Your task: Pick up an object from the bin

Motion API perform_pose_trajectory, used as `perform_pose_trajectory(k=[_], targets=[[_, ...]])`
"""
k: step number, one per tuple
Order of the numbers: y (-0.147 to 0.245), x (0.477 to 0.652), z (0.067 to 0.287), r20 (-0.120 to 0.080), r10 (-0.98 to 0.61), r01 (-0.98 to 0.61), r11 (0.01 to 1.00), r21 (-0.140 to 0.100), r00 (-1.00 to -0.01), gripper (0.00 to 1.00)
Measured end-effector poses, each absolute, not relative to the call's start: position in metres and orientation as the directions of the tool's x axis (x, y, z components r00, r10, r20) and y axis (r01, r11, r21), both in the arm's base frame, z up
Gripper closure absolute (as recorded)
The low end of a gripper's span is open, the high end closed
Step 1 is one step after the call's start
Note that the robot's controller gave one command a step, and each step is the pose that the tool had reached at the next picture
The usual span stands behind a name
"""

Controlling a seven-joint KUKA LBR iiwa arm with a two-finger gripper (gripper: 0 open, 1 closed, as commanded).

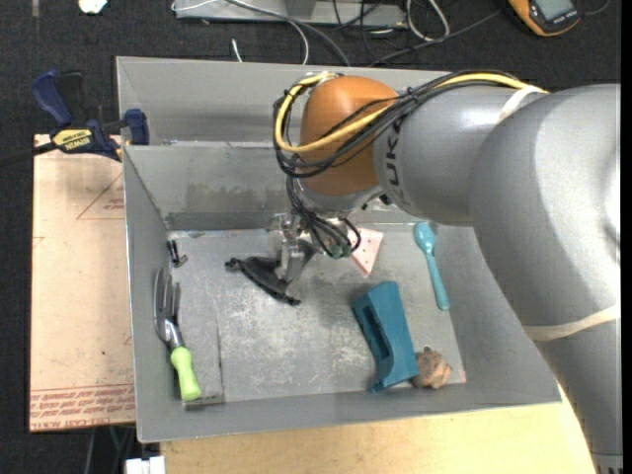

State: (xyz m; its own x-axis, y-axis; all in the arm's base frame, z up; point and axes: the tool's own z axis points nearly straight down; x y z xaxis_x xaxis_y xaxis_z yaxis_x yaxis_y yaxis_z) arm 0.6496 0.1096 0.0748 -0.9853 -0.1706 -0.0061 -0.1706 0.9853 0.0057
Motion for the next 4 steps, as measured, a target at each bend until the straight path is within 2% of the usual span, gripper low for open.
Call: perform_pose_trajectory(k=[1,2,4], targets=[[0.110,0.650,0.075,-0.006,-0.170,-0.170,0.985,0.006,-0.985,1.00],[0.110,0.647,0.104,0.000,-0.170,-0.170,0.985,0.007,-0.985,1.00],[0.110,0.649,0.158,-0.005,-0.168,-0.168,0.986,0.007,-0.986,1.00]])
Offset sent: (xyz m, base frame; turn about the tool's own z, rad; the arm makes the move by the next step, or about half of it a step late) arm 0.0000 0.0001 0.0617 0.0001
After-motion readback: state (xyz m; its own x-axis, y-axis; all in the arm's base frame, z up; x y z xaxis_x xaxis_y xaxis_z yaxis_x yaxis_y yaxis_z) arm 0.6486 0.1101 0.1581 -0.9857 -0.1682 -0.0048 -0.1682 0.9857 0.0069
